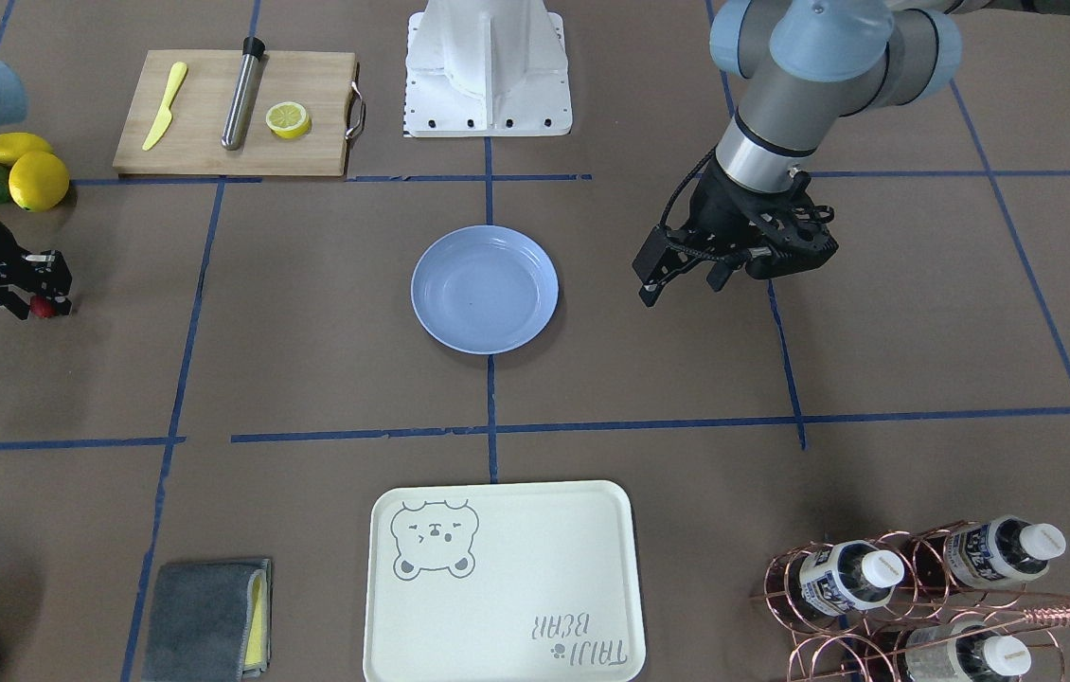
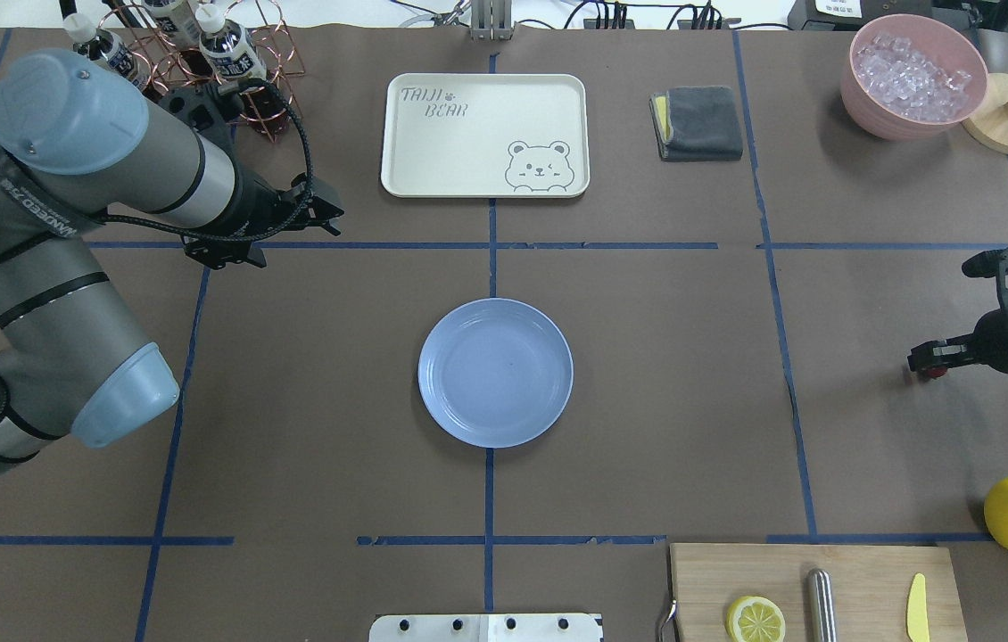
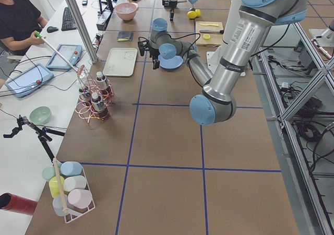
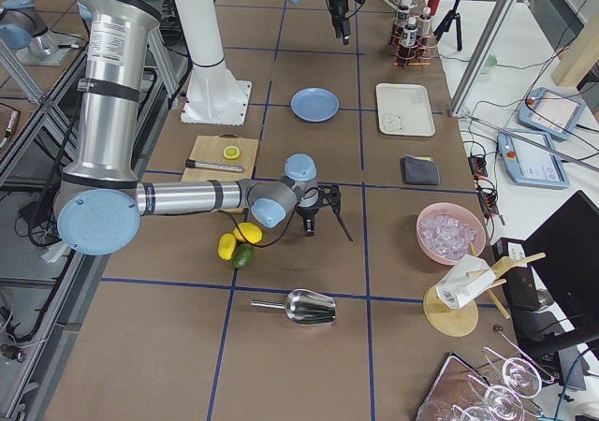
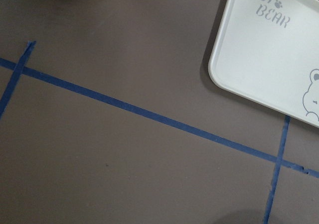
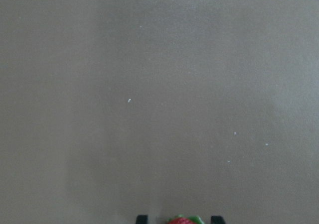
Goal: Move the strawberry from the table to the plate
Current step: 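Withdraw the left arm while the right gripper lowers onto the red strawberry, then lift the strawberry with the right gripper and carry it toward the plate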
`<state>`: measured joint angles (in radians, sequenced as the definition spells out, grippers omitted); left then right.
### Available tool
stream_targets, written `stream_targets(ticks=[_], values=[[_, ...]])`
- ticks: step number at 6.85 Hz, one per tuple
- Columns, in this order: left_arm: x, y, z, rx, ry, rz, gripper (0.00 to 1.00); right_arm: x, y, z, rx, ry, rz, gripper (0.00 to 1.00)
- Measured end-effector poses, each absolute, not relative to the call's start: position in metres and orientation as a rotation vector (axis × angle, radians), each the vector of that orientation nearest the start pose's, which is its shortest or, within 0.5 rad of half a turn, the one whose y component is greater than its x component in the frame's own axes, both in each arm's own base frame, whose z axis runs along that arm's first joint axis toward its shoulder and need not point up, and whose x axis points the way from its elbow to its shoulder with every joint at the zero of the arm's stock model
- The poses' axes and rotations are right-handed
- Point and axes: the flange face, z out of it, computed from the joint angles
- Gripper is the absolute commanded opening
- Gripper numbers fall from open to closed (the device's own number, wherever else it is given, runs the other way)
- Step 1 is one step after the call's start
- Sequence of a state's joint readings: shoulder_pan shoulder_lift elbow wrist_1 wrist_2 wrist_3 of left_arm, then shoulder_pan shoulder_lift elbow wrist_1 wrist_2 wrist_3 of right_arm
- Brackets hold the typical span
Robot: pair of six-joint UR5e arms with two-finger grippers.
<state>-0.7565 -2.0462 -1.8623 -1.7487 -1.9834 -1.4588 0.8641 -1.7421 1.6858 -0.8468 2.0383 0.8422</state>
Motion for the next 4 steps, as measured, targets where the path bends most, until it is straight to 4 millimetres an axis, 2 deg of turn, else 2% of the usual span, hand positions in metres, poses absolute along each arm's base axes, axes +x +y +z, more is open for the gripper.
stream_targets(ticks=[2, 3, 4], values=[[0.378, -0.486, 0.239, 0.048, 1.014, -0.394, 1.00, -0.224, -0.403, 0.610, 0.173, -0.769, -0.023, 0.00], [0.375, -0.486, 0.237, 0.051, 1.016, -0.396, 1.00, -0.221, -0.406, 0.602, 0.188, -0.778, -0.020, 0.00], [0.368, -0.490, 0.237, 0.063, 1.016, -0.390, 1.00, -0.216, -0.409, 0.586, 0.202, -0.803, -0.018, 0.00]])
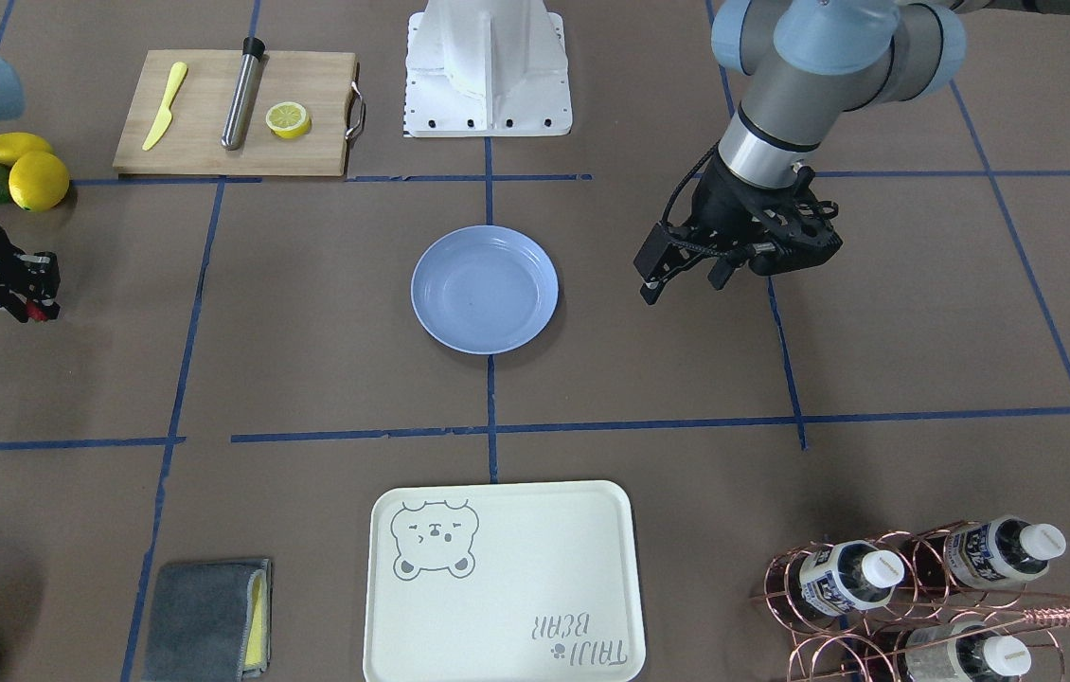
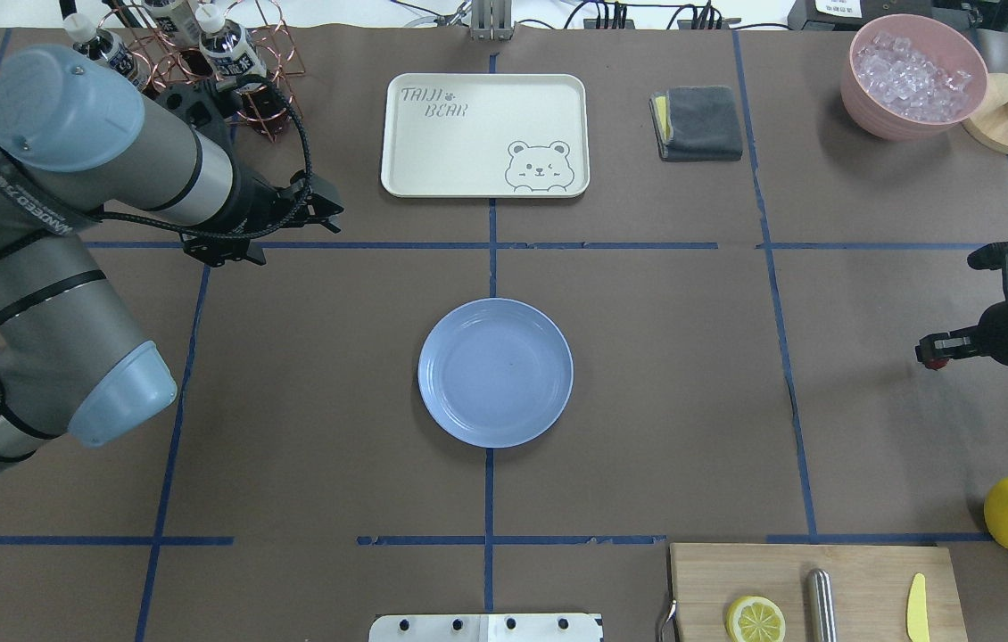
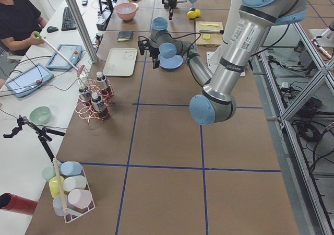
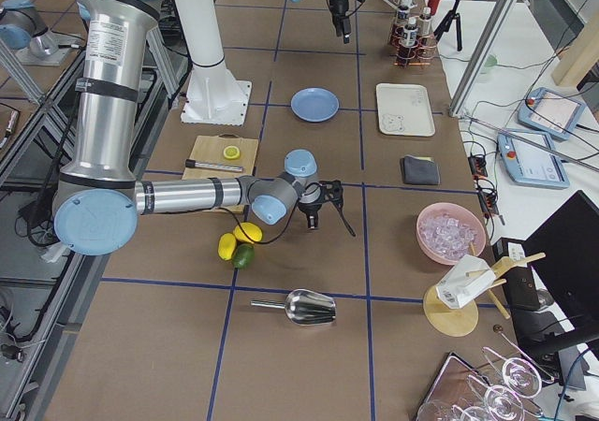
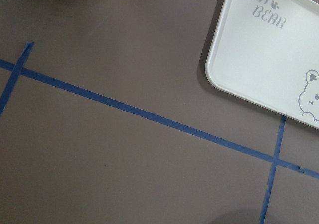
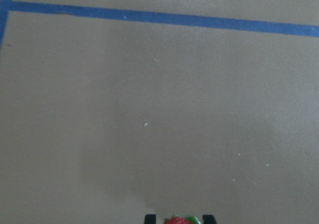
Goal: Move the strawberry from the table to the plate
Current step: 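Lift the strawberry with the right gripper and carry it toward the plate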
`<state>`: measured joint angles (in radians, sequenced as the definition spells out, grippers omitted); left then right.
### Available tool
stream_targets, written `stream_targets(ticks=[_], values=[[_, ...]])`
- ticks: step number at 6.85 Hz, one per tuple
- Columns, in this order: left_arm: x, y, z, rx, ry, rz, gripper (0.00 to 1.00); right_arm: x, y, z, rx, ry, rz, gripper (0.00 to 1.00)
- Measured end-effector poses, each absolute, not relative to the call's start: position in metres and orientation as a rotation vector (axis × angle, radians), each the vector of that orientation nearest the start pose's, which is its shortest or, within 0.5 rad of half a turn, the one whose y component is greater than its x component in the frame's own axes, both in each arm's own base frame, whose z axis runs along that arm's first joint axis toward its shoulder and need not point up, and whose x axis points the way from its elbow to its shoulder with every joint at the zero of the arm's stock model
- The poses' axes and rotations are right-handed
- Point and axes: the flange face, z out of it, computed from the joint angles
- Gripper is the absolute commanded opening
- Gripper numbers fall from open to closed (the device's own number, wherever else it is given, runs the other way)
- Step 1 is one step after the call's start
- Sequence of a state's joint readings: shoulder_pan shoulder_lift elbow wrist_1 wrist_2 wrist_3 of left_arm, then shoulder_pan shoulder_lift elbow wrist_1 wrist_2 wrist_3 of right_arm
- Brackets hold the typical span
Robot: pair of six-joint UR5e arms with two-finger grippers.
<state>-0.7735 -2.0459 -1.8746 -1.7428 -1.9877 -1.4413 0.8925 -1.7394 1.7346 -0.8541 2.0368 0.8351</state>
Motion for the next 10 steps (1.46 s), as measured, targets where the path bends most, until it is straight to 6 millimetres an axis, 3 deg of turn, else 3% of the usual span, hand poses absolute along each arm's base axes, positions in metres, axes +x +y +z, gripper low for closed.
stream_targets(ticks=[1, 2, 4, 5, 6, 7, 8, 10], values=[[0.356, -0.497, 0.241, 0.088, 1.006, -0.361, 1.00, -0.215, -0.419, 0.558, 0.208, -0.835, -0.015, 0.00], [0.342, -0.504, 0.254, 0.115, 0.983, -0.320, 1.00, -0.221, -0.438, 0.513, 0.202, -0.857, -0.008, 0.00], [0.301, -0.517, 0.297, 0.188, 0.906, -0.215, 1.00, -0.257, -0.479, 0.398, 0.154, -0.853, 0.003, 0.00], [0.269, -0.522, 0.328, 0.224, 0.855, -0.155, 1.00, -0.290, -0.486, 0.336, 0.118, -0.848, 0.003, 0.00], [0.228, -0.528, 0.360, 0.264, 0.798, -0.094, 1.00, -0.331, -0.480, 0.286, 0.087, -0.845, 0.008, 0.00], [0.186, -0.532, 0.392, 0.293, 0.748, -0.028, 1.00, -0.376, -0.464, 0.250, 0.074, -0.842, 0.015, 0.00], [0.144, -0.536, 0.423, 0.305, 0.713, 0.036, 1.00, -0.418, -0.450, 0.223, 0.067, -0.842, 0.023, 0.00], [0.081, -0.538, 0.472, 0.317, 0.656, 0.122, 1.00, -0.496, -0.434, 0.195, 0.060, -0.812, 0.018, 0.00]])
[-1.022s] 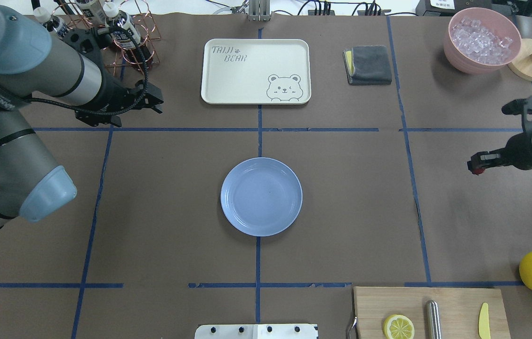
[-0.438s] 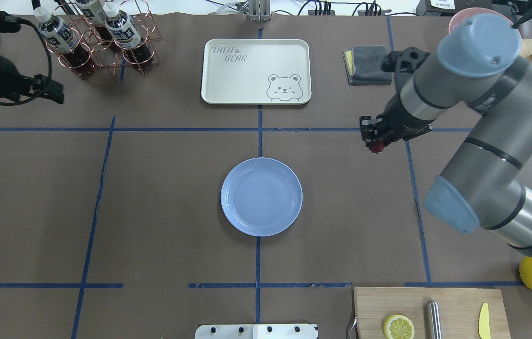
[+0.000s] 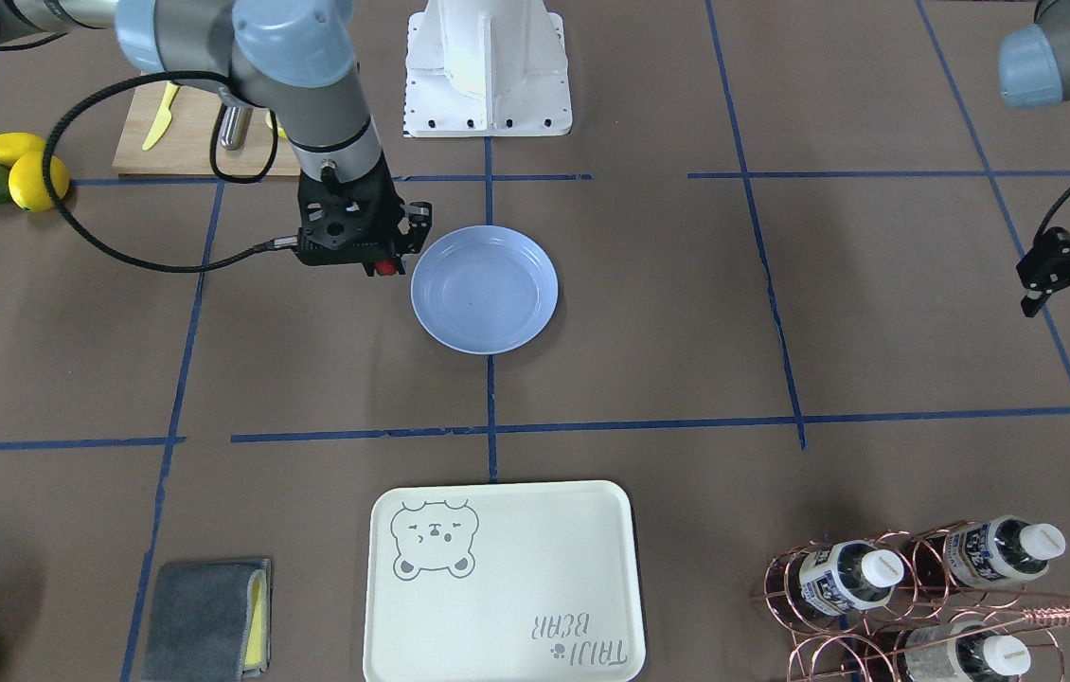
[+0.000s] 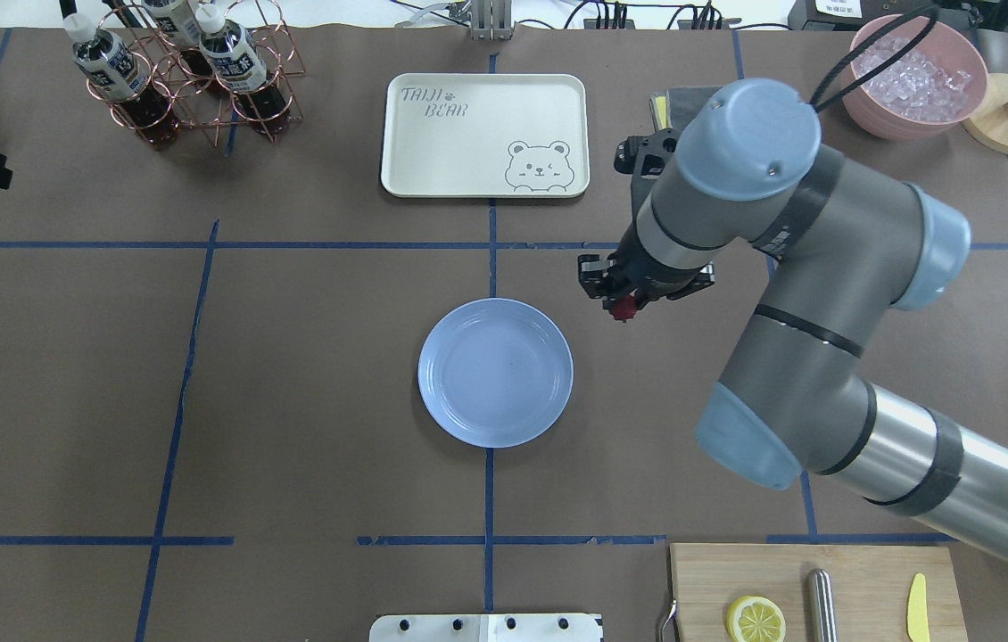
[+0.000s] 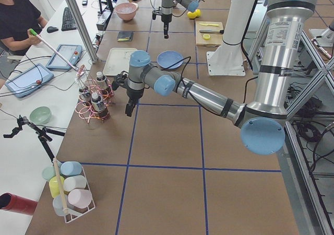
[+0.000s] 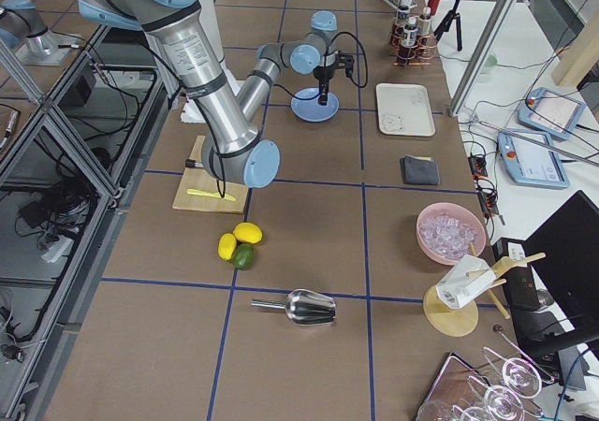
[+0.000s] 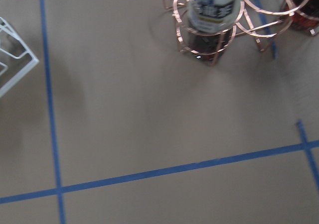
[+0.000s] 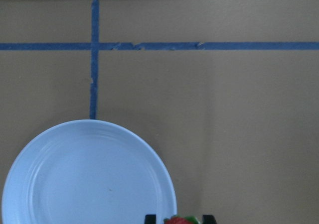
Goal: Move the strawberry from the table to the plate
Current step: 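Lift the strawberry with the right gripper and carry it toward the plate, then lower the strawberry onto the plate and open the right gripper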
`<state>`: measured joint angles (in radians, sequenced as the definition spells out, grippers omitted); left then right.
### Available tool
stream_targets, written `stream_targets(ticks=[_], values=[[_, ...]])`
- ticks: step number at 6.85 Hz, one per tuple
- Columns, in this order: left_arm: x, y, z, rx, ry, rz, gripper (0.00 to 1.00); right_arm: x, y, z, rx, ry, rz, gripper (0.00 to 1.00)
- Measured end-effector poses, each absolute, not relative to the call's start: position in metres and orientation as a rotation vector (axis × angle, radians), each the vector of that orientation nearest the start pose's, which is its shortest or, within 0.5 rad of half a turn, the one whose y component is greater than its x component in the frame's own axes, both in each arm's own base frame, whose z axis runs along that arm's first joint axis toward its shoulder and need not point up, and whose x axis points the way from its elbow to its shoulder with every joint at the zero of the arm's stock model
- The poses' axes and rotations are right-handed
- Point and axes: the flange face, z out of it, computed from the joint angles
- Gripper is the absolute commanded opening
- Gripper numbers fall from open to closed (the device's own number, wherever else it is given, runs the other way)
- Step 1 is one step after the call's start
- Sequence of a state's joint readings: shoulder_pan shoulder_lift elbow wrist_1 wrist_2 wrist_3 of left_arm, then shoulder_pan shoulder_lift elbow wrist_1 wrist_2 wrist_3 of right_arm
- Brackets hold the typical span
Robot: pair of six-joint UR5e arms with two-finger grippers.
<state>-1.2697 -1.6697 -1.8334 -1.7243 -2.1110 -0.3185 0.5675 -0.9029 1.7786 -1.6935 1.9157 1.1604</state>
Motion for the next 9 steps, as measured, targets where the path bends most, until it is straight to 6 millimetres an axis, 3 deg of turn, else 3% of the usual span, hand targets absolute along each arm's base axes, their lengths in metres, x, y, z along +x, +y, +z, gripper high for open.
stream_targets(ticks=[2, 4, 6, 9], values=[[0.047, -0.538, 0.494, 0.318, 0.621, 0.154, 1.00, -0.572, -0.420, 0.180, 0.051, -0.764, 0.000, 0.00], [0.040, -0.538, 0.498, 0.317, 0.614, 0.159, 1.00, -0.613, -0.411, 0.184, 0.064, -0.754, -0.010, 0.00], [0.040, -0.538, 0.500, 0.314, 0.613, 0.159, 1.00, -0.635, -0.415, 0.180, 0.078, -0.753, -0.011, 0.00], [0.040, -0.539, 0.504, 0.306, 0.613, 0.157, 1.00, -0.640, -0.418, 0.184, 0.078, -0.743, -0.011, 0.00]])
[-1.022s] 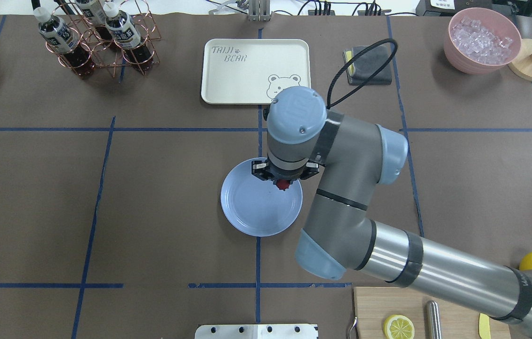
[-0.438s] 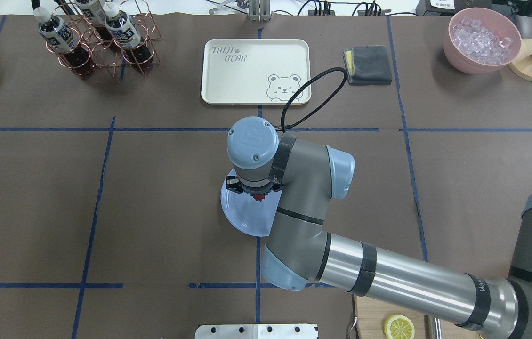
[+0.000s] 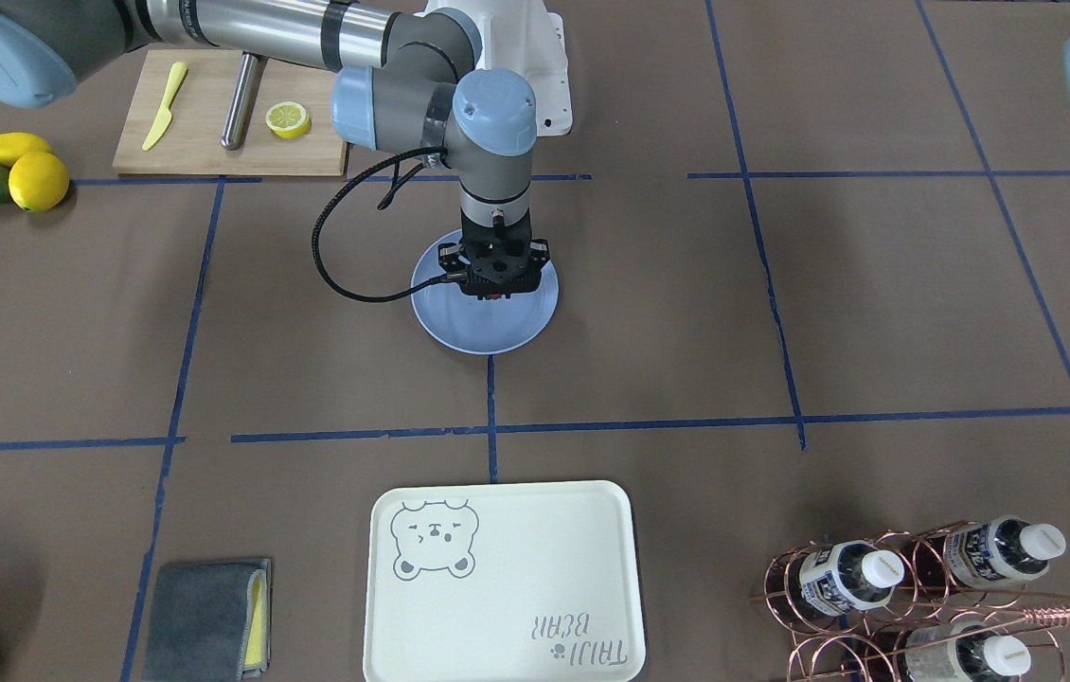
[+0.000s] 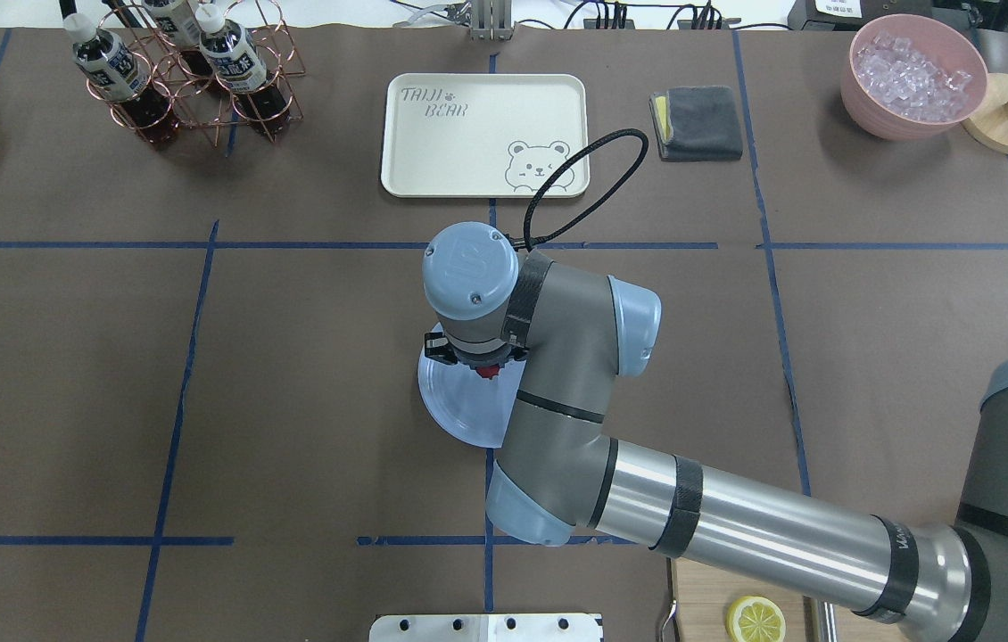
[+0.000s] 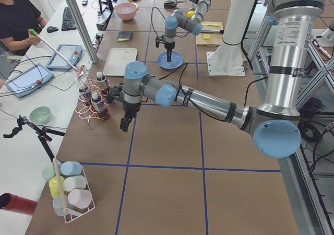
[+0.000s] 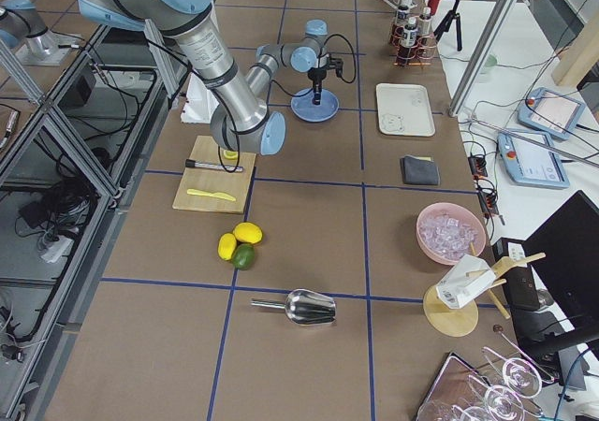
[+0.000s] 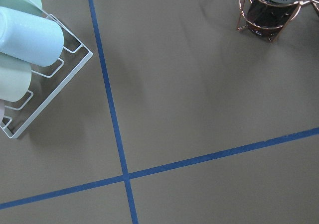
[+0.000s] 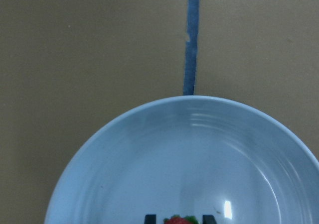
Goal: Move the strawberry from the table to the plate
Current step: 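Lower the strawberry onto the plate and open the right gripper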
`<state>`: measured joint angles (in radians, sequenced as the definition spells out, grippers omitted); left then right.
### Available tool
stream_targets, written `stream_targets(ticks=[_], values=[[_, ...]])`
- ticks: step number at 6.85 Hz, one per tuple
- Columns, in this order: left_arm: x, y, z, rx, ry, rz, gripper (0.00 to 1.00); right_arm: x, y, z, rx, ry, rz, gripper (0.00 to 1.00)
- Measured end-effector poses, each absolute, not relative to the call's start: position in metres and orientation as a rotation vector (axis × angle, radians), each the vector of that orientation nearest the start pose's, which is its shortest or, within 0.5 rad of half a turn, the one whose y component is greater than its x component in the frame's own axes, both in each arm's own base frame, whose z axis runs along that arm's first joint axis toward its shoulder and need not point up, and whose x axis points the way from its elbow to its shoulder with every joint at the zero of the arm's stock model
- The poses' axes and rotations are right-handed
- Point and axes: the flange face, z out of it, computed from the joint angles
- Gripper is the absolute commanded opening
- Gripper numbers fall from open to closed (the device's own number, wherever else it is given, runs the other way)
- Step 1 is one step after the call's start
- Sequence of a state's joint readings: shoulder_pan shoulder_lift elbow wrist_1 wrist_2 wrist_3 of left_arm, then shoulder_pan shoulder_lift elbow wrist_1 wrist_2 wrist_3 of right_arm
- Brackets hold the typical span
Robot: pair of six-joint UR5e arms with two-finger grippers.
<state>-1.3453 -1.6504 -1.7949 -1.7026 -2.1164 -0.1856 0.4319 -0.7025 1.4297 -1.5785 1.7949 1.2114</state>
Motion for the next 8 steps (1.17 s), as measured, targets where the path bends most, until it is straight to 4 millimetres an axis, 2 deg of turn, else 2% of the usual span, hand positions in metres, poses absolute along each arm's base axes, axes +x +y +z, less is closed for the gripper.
stream_targets(ticks=[1, 3, 4, 8], values=[[0.0397, -0.5393, 0.5049, 0.305, 0.612, 0.156, 1.00, -0.6404, -0.4179, 0.1847, 0.077, -0.742, -0.011, 0.17], [0.0393, -0.5394, 0.5054, 0.304, 0.612, 0.155, 1.00, -0.6409, -0.4179, 0.1881, 0.076, -0.737, -0.013, 0.70], [0.0393, -0.5395, 0.5057, 0.303, 0.612, 0.154, 1.00, -0.6411, -0.4181, 0.1899, 0.077, -0.734, -0.016, 1.00], [0.0369, -0.5407, 0.5060, 0.304, 0.611, 0.149, 1.00, -0.6369, -0.4214, 0.1840, 0.081, -0.746, -0.005, 1.00]])
